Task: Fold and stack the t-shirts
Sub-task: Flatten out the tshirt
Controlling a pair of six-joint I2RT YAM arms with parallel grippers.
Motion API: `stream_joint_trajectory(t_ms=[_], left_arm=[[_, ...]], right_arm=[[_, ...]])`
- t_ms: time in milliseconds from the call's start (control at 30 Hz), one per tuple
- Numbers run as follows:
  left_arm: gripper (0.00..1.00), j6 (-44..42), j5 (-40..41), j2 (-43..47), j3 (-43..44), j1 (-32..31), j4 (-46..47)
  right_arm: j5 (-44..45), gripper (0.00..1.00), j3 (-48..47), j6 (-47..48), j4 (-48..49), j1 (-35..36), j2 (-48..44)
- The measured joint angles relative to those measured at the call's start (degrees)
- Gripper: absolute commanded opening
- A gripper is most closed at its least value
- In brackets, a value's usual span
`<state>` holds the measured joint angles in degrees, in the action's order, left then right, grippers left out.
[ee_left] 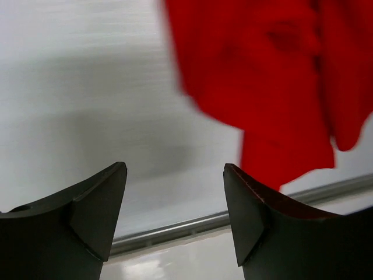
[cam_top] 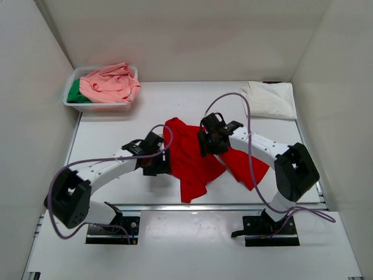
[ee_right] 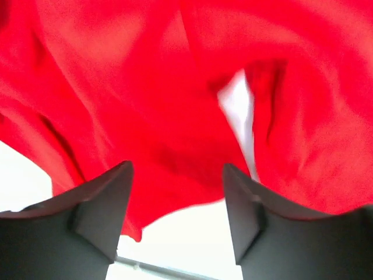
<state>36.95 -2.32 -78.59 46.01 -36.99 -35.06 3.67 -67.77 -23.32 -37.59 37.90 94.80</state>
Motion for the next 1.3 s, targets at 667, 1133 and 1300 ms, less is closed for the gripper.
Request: stream_joint_trajectory(t_ms=[667,1133,1300], left_arm=[[0.01,10.9,-3.1,-20.9,11.8,-14.8,10.5],[0.00,7.2,-2.6,-6.5,4.5,-1.3,-1.1],[0.00,4.2,-1.3,2.9,2.1,6.4,-4.1]], right_arm=[[-4.8,0.00,15.6,-3.9,4.8,-2.4,-2.6],[-6.2,0.00,3.7,2.2,0.4,-16.0,-3.6],[-6.3,0.00,-8.3,4.8,0.4,-21.3,1.2]])
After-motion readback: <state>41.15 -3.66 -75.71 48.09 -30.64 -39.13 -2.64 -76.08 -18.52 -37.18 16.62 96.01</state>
